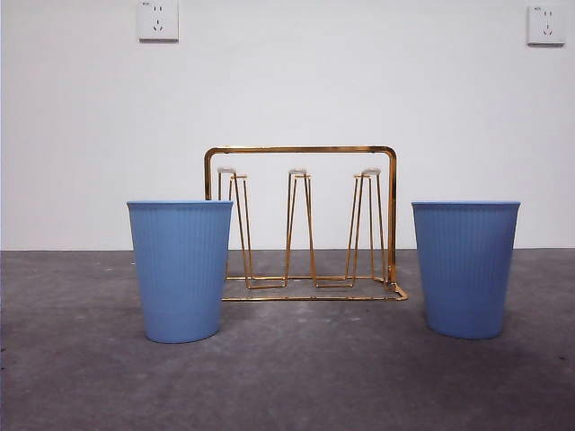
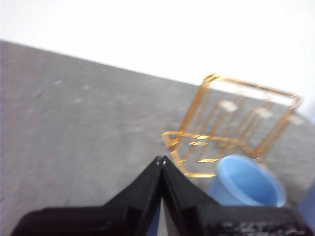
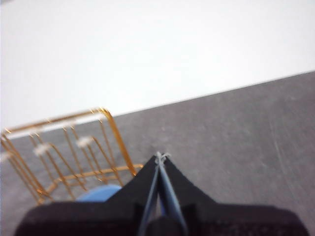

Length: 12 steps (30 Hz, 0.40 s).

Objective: Pick up cup 1,put cup 1 in the cup rack,pick up cup 2,put cup 2 in the cup rack

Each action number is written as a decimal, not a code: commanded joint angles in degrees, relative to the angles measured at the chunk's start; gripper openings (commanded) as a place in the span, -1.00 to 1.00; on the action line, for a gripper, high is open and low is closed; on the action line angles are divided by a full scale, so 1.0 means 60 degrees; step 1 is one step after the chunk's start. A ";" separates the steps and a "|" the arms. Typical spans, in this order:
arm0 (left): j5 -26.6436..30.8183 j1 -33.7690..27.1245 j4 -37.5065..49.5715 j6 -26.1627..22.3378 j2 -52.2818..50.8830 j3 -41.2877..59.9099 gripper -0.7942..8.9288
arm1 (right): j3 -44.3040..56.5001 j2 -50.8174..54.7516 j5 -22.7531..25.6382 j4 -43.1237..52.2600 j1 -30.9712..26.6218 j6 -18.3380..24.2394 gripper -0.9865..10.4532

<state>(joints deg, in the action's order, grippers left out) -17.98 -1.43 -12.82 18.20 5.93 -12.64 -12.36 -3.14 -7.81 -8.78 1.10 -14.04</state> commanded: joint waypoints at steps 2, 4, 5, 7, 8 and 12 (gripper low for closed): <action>-0.0860 -0.0022 -0.0124 0.0186 0.0452 -0.0962 -0.85 | -0.1344 -0.0594 -0.0295 -0.0827 0.0000 -0.0291 -0.84; -0.1228 -0.0022 -0.0273 0.0186 0.0747 -0.1490 -0.85 | -0.2080 -0.0998 -0.0382 -0.1446 0.0000 -0.0149 -0.84; -0.1432 -0.0022 -0.0415 0.0186 0.0958 -0.1843 -0.85 | -0.2579 -0.1304 -0.0499 -0.1869 0.0000 0.0047 -0.84; -0.1796 -0.0022 -0.0721 0.0182 0.1297 -0.2415 -0.85 | -0.3351 -0.1792 -0.0809 -0.2561 0.0000 0.0484 -0.84; -0.2091 -0.0022 -0.0987 0.0171 0.1534 -0.2805 -0.85 | -0.3876 -0.2131 -0.1053 -0.3075 0.0000 0.0827 -0.84; -0.2885 -0.0022 -0.2189 -0.0164 0.2328 -0.4113 -0.85 | -0.5676 -0.3217 -0.1792 -0.5191 0.0000 0.2033 -0.84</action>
<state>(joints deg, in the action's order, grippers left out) -34.37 -1.43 -24.88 18.65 19.29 -35.92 -43.97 -21.41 -17.82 -37.15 1.10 -6.83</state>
